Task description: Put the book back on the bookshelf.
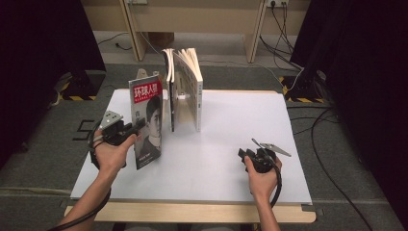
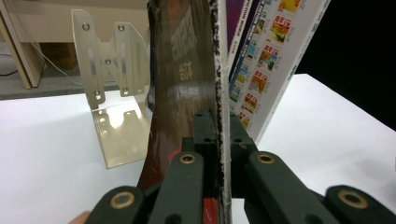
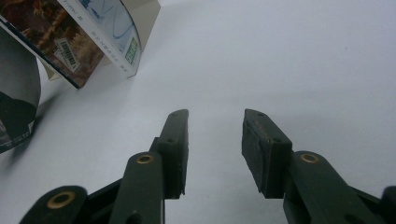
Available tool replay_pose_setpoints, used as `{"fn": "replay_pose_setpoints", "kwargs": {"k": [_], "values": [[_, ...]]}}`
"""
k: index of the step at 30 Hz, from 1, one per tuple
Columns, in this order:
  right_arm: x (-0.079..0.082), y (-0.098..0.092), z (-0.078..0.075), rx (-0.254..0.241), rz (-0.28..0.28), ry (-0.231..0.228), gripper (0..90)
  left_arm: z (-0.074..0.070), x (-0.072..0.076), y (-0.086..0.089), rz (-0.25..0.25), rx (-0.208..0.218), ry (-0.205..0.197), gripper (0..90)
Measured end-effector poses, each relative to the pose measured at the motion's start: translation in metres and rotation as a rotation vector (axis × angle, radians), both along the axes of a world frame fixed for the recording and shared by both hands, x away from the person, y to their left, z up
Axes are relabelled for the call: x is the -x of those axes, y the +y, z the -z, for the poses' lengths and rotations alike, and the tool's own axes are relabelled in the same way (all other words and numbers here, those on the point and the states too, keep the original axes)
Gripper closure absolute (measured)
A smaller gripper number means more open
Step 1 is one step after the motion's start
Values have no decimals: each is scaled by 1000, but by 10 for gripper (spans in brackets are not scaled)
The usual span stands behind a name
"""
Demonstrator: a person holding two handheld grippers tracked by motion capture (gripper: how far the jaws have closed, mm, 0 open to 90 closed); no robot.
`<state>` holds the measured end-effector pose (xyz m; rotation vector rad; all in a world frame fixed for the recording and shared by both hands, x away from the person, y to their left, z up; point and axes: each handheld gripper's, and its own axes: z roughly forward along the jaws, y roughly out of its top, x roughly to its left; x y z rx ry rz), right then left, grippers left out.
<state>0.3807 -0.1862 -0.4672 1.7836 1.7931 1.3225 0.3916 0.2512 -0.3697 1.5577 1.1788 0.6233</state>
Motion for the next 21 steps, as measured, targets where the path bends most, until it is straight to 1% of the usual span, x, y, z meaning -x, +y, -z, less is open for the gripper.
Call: {"fn": "replay_pose_setpoints", "kwargs": {"k": [2, 7, 8, 9, 12, 14, 15, 16, 17, 18, 19, 21], "values": [[-1, 0, 2, 13, -4, -7, 616, -2, -1, 1, 1, -5, -1, 867], [0, -1, 2, 7, -1, -7, 613, -6, -2, 7, -16, 1, -10, 867], [1, -1, 2, 2, 2, 1, 613, -7, -3, 8, -18, 0, -12, 867], [1, -1, 2, 15, 0, -4, 613, -8, -3, 9, -19, 0, -17, 867], [1, -1, 4, 17, 1, -1, 613, -11, -3, 12, -21, -1, -24, 867], [1, 1, 5, 3, 4, 14, 612, -14, -4, 15, -30, -1, -35, 867], [1, 1, 6, 2, 3, 15, 612, -15, -5, 16, -35, -5, -41, 867], [0, 0, 7, 19, -8, 1, 612, -17, -6, 17, -38, -9, -43, 867], [0, 1, 7, 10, -3, 10, 612, -18, -8, 19, -43, -12, -48, 867], [0, 1, 7, 9, -2, 11, 612, -20, -10, 20, -49, -11, -53, 868], [-1, 1, 7, 18, -4, 8, 612, -22, -12, 22, -58, -8, -59, 867], [-1, 1, 7, 12, -2, 12, 612, -26, -17, 26, -78, 0, -75, 867]]}}
